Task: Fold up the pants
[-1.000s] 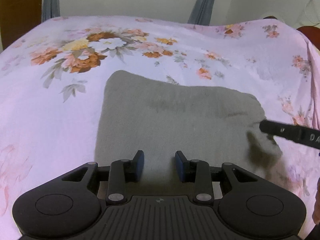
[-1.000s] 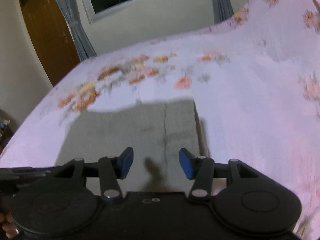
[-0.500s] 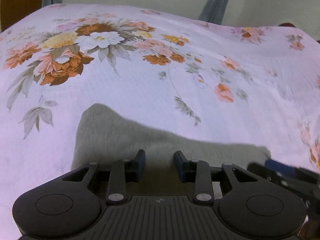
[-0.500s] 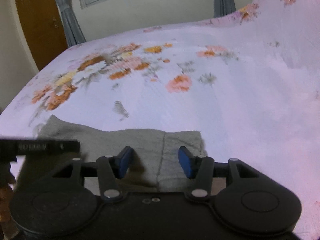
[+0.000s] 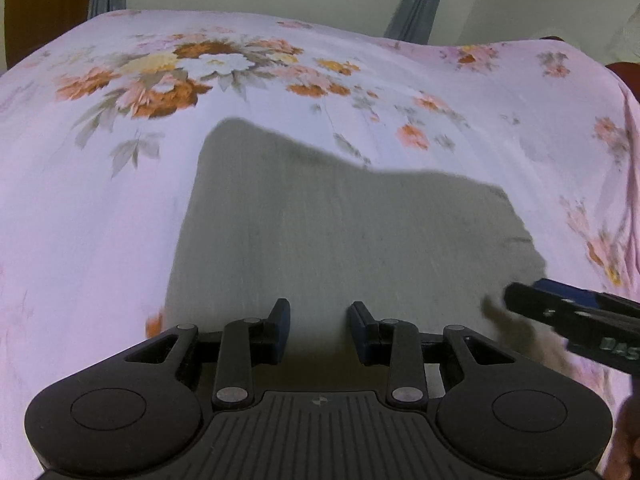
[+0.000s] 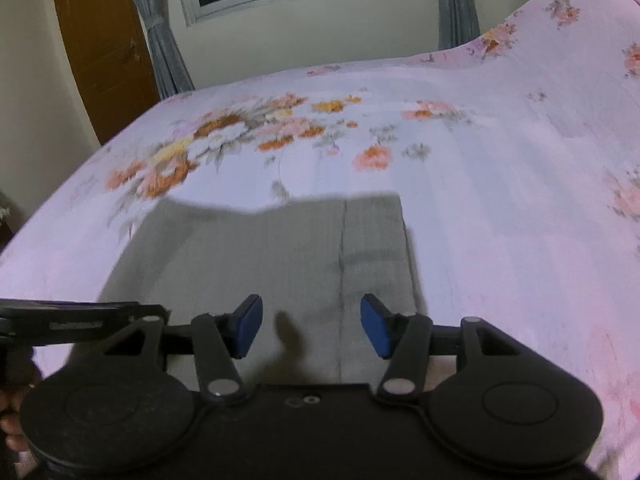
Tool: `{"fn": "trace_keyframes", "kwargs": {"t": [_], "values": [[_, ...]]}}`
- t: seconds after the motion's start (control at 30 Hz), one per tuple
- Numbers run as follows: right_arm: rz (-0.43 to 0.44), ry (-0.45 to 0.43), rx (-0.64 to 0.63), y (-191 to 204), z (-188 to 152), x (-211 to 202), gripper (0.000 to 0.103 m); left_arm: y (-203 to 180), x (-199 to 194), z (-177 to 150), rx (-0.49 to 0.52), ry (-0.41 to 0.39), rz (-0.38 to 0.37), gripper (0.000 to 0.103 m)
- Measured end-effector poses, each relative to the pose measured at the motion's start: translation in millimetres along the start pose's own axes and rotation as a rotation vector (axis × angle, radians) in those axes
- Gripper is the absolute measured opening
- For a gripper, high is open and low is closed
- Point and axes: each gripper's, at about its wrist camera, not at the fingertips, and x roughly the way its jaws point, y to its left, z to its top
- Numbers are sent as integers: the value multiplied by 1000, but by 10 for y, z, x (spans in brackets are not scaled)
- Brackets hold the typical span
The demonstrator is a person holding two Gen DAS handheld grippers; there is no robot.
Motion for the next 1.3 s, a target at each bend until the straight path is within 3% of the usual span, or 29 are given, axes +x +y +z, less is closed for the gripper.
{"fn": "trace_keyframes", "kwargs": {"t": [0.17, 0.33, 0.47, 0.7, 0.93, 1.0, 1.07, 1.13, 1.3], "values": [[-46, 19, -71, 93, -36, 1, 55, -51, -169, -157, -12, -12, 28, 34], [-24, -53, -30, 98, 7, -235, 67, -74, -320, -198, -36, -22, 68, 34], [-73, 41, -52, 51, -128, -45, 68, -123, -327, -282, -13, -24, 95, 34], [-39, 4, 33, -50, -140, -207, 66, -198, -404, -284, 11, -29, 116, 34], [-3, 17, 48, -71, -120, -221, 75, -187, -458, -290, 4, -38, 127, 36], [-5, 31, 56, -99, -137, -186, 76, -171, -473, -287, 8, -40, 136, 39], [-5, 41, 73, -137, -146, -166, 78, -155, -505, -278, 4, -56, 142, 55], [-6, 45, 85, -177, -144, -157, 79, -137, -541, -255, 8, -76, 154, 62], [-22, 62, 96, -242, -160, -108, 81, -44, -483, -222, 1, -59, 168, 63]]}}
